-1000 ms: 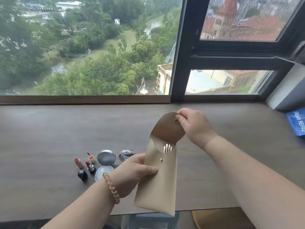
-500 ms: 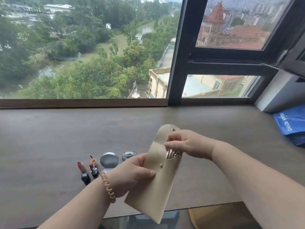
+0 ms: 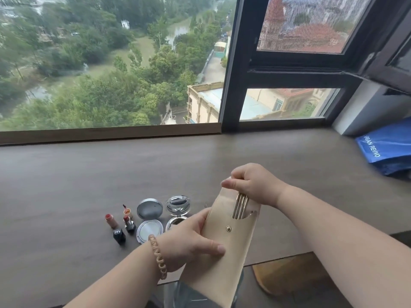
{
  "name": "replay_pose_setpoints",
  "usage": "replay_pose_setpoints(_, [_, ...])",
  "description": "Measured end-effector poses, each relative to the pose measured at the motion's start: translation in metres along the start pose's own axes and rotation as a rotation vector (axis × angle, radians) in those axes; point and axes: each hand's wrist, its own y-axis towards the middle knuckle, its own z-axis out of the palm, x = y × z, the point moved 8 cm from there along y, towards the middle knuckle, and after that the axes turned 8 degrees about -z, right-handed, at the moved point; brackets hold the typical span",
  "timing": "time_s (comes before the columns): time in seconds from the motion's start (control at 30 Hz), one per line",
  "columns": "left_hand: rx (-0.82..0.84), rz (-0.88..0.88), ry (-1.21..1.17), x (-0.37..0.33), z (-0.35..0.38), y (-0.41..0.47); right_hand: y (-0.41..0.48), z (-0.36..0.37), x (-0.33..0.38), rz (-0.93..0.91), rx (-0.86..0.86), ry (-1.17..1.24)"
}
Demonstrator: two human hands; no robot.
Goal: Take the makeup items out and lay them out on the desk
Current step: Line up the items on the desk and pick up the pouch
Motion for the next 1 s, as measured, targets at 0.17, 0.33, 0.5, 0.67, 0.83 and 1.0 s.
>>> replay_pose_setpoints(0.17, [-0.026, -0.016, -0.038, 0.008, 0.006, 0.002, 0.005, -0.003, -0.017, 0.058, 0.018, -0.057])
replay_pose_setpoints(0.33, [-0.175, -0.025, -0.121, 0.019, 0.0, 0.02, -0.027, -0.024, -0.083, 0.366, -0.524, 0.278])
replay_pose_setpoints(0.5, [-0.344, -0.101, -0.203, 0.045, -0.003, 0.052, -0.053, 0.062, -0.116, 0.586, -0.072, 0.853])
replay_pose_setpoints(0.67, [-0.682, -0.297, 0.272, 0.078, -0.019, 0.091, -0.061, 0.075, -0.151, 0.593, -0.152, 0.716])
replay_pose_setpoints(0.83, [-0.896, -0.444, 0.604, 0.079, -0.019, 0.106, -0.051, 0.08, -0.185, 0.609, -0.189, 0.604])
replay_pose_setpoints(1.0, [-0.997, -0.513, 0.726, 0.082, -0.029, 0.116, -0.029, 0.096, -0.207, 0.561, -0.132, 0.473])
